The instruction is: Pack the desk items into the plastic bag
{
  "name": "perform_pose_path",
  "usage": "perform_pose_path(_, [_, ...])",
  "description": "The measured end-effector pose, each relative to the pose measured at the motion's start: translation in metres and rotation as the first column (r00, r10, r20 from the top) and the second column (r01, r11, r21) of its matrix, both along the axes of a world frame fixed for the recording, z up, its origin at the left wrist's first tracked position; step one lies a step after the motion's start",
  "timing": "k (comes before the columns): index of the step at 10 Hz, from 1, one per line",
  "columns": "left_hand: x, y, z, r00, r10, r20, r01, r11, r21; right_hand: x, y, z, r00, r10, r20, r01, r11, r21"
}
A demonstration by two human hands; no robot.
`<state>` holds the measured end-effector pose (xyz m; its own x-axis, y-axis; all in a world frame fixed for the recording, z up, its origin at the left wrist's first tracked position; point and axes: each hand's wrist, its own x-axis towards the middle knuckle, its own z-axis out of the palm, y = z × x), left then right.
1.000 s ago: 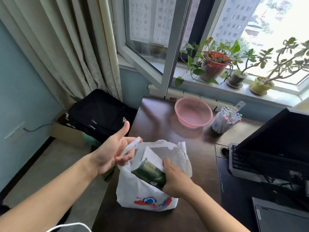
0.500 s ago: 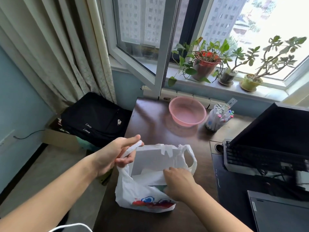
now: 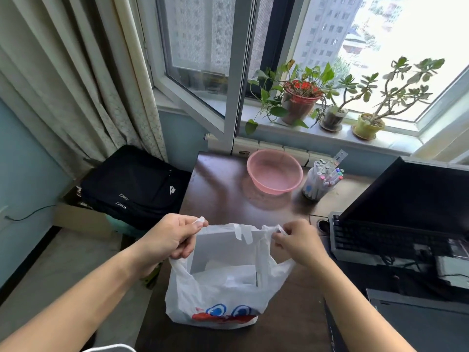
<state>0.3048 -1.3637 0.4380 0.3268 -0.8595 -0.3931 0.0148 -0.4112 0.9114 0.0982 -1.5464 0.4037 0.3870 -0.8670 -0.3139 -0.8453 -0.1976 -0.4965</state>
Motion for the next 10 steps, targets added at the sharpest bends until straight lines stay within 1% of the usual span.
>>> perform_pose_path(1, [-0.004,0.000,0.004,0.999,0.025,0.027,-0.024,0.999,-0.035,-0.002,-0.003,0.010,0.955,-0.054,0.290,0.007,0.987,0.160])
perform_pose_path(2, [-0.001,0.000,0.007,0.992,0.121,0.022,-0.119,0.989,-0.084,-0.006,-0.005,0.032,0.863,-0.124,0.491,-0.002,0.969,0.248])
perform_pose_path(3, [0.004,-0.003,0.002,0.983,0.184,0.012,-0.183,0.981,-0.060,-0.003,-0.006,0.028,0.861,-0.141,0.489,-0.015,0.954,0.301])
perform_pose_path(4, [0.006,-0.008,-0.011,0.977,0.213,-0.008,-0.213,0.977,0.013,-0.001,-0.008,0.006,0.882,-0.189,0.432,0.040,0.942,0.332])
perform_pose_path(5, [0.010,-0.012,-0.024,0.969,0.242,0.054,-0.243,0.969,0.031,-0.001,-0.012,-0.004,0.915,-0.162,0.368,0.058,0.959,0.277])
perform_pose_path(6, [0.016,-0.019,-0.031,0.957,0.246,0.152,-0.254,0.967,0.032,0.003,-0.014,-0.003,0.941,-0.119,0.317,0.061,0.980,0.188])
perform_pose_path(7, [0.021,-0.027,-0.036,0.928,0.196,0.316,-0.227,0.972,0.064,0.009,-0.015,-0.003,0.966,-0.071,0.249,0.038,0.990,0.135])
perform_pose_path(8, [0.025,-0.036,-0.035,0.908,0.165,0.386,-0.215,0.973,0.090,0.012,-0.019,0.000,0.969,-0.050,0.242,0.026,0.994,0.103])
perform_pose_path(9, [0.027,-0.043,-0.037,0.915,0.133,0.380,-0.199,0.970,0.140,0.013,-0.019,0.009,0.981,0.018,0.192,-0.035,0.995,0.089])
perform_pose_path(10, [0.031,-0.051,-0.036,0.886,0.091,0.455,-0.197,0.961,0.193,0.015,-0.021,0.020,0.986,0.120,0.115,-0.125,0.992,0.033])
